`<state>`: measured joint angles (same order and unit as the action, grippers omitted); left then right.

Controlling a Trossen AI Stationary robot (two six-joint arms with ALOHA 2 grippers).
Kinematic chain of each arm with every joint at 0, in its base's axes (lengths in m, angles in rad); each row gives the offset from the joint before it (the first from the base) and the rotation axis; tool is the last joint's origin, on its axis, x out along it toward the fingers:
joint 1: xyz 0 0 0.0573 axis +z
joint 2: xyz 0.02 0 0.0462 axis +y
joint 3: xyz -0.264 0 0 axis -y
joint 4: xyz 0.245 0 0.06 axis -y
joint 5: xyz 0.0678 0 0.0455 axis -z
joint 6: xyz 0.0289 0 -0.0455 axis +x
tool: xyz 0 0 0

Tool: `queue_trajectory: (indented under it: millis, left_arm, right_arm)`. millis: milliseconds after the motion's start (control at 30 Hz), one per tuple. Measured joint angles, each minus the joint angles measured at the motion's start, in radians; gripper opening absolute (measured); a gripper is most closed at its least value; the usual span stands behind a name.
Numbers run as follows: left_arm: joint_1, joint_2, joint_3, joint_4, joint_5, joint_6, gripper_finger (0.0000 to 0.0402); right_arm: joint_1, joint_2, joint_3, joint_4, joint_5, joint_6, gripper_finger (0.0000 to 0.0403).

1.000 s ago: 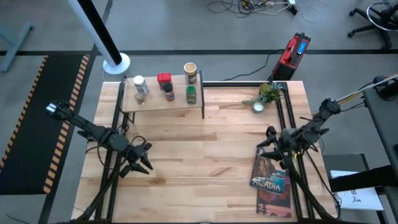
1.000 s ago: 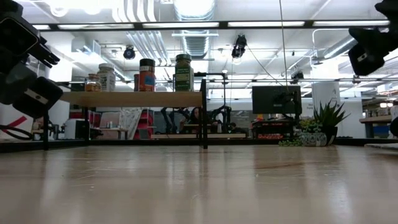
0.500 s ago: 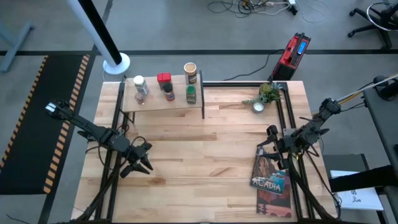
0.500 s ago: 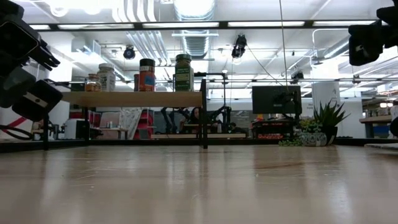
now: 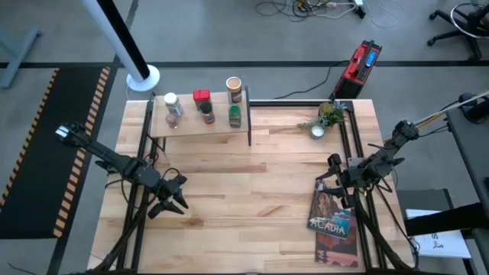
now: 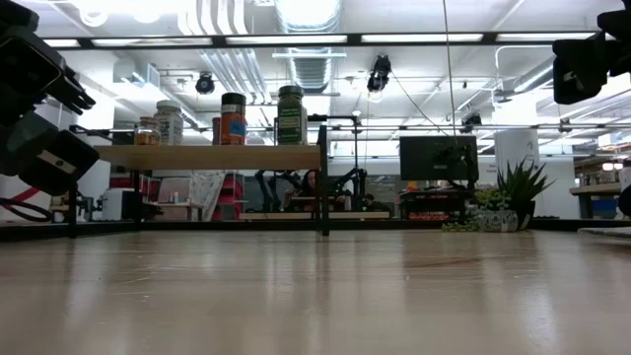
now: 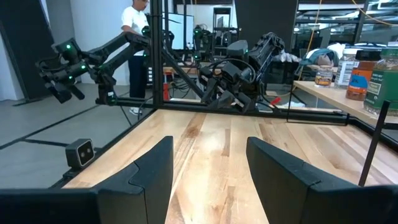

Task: Shelf spices
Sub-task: Return to Home Position

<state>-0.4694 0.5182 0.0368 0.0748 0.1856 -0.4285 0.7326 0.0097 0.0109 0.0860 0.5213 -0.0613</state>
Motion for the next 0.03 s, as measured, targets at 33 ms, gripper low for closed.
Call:
queue_trajectory:
  millis: [33]
  left_arm:
    - [0.000,0.001,0.000,0.000,0.000,0.000,0.0118]
  right_arm:
    - [0.000,0.000,0.000,0.000,0.000,0.000,0.0181]
